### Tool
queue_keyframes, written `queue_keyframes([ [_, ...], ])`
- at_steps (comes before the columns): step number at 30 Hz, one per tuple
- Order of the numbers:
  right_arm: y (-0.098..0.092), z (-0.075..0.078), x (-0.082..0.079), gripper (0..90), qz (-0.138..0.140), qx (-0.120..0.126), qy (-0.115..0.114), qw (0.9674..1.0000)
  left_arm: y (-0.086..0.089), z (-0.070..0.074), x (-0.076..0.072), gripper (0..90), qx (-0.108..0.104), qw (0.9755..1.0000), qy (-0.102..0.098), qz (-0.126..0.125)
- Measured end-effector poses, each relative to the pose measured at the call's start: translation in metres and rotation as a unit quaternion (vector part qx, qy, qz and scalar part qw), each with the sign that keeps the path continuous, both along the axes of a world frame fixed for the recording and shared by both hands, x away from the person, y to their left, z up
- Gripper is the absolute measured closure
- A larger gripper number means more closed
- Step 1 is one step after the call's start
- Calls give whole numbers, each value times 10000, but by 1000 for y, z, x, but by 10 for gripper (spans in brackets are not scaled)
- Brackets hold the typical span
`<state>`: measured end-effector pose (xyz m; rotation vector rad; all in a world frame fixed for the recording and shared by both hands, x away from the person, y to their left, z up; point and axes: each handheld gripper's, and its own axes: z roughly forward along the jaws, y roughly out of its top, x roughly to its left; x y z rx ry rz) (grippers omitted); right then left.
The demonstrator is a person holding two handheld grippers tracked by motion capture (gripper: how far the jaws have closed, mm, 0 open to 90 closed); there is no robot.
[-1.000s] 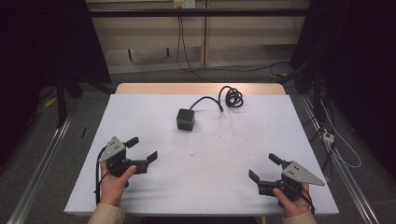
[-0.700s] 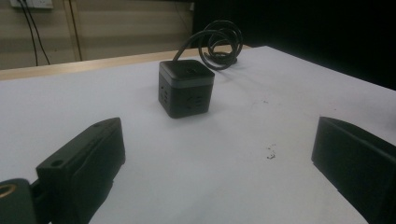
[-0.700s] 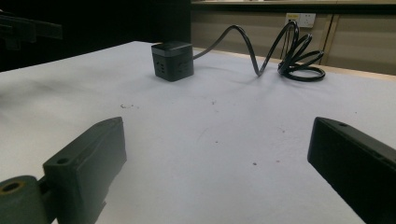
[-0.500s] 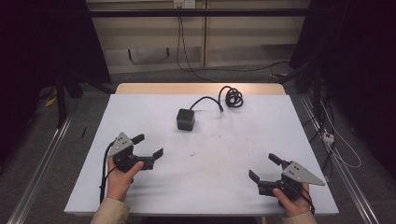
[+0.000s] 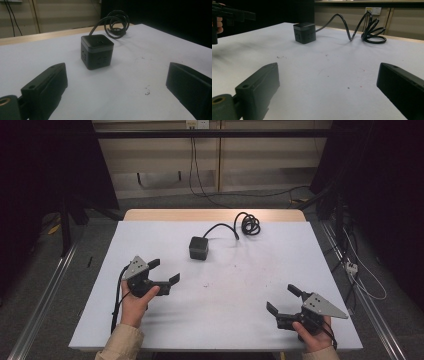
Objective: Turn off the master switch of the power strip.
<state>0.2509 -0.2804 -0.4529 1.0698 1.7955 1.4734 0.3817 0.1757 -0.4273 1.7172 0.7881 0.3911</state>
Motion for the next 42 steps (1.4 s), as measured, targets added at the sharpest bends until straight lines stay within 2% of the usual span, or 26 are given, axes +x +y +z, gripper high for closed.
queue_keyframes([
  [22, 0, 0, 0, 42, 27, -1, -1, 10000, -20, 2, 19, 48, 63, 10000, 23, -61],
  [36, 1, 0, 1, 42, 59, -31, -10, 10000, -27, 2, 29, 55, 134, 9999, 26, -67],
  [42, 0, 0, 1, 42, 49, -19, -13, 10000, -32, 4, 34, 55, 97, 9999, 47, -67],
])
